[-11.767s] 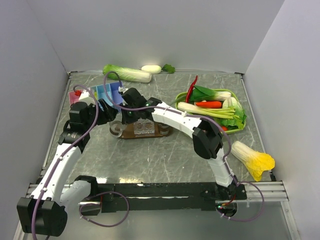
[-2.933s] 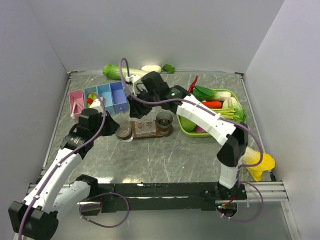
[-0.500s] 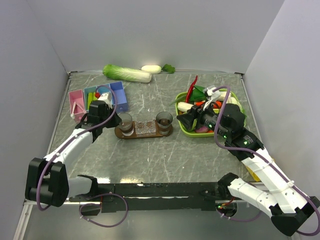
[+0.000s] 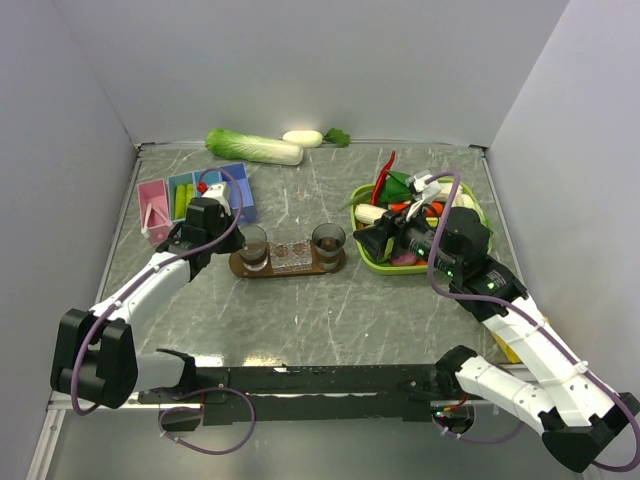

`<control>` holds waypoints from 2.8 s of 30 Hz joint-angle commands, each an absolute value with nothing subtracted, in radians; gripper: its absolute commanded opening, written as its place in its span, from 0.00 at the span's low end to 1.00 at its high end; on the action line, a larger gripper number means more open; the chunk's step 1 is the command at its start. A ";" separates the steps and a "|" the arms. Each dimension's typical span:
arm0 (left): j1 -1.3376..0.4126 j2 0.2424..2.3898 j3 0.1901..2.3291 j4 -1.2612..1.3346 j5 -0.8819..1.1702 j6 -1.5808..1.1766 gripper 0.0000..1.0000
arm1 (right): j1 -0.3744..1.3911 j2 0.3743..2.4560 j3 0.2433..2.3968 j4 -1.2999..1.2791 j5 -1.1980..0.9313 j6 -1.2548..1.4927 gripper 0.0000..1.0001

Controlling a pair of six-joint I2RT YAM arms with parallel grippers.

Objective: Prepare toiletry sets of a toothbrush and toothpaste on the tray
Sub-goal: Place the cup on the tray, then pick up the toothpaste from the storage box.

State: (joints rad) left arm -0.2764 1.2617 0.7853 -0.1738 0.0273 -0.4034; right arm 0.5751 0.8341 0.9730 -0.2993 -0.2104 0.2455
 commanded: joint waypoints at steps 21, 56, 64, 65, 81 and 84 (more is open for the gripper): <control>-0.284 1.261 0.862 -0.167 0.003 -0.413 0.26 | 0.569 0.833 0.962 -0.259 -0.207 0.244 0.72; -0.284 1.017 0.879 -0.229 -0.121 -0.370 0.92 | 0.568 0.839 0.963 -0.275 -0.184 0.242 0.74; -0.221 0.898 0.867 -0.196 -0.052 -0.350 0.97 | 0.555 0.838 0.957 -0.275 -0.190 0.249 0.75; -0.203 0.893 0.876 -0.199 -0.038 -0.351 0.97 | 0.554 0.836 0.953 -0.275 -0.190 0.250 0.75; 0.117 1.331 1.308 -0.368 -0.190 -0.227 0.78 | 0.474 0.819 0.959 -0.322 -0.184 0.224 0.77; 0.117 1.458 1.379 -0.376 -0.213 -0.196 0.65 | 0.457 0.821 0.972 -0.339 -0.184 0.215 0.78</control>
State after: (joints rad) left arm 0.1165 1.3197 1.3048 -0.3275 -0.1287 -0.2729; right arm 0.4793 0.8429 0.9440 -0.3283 -0.1974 0.2367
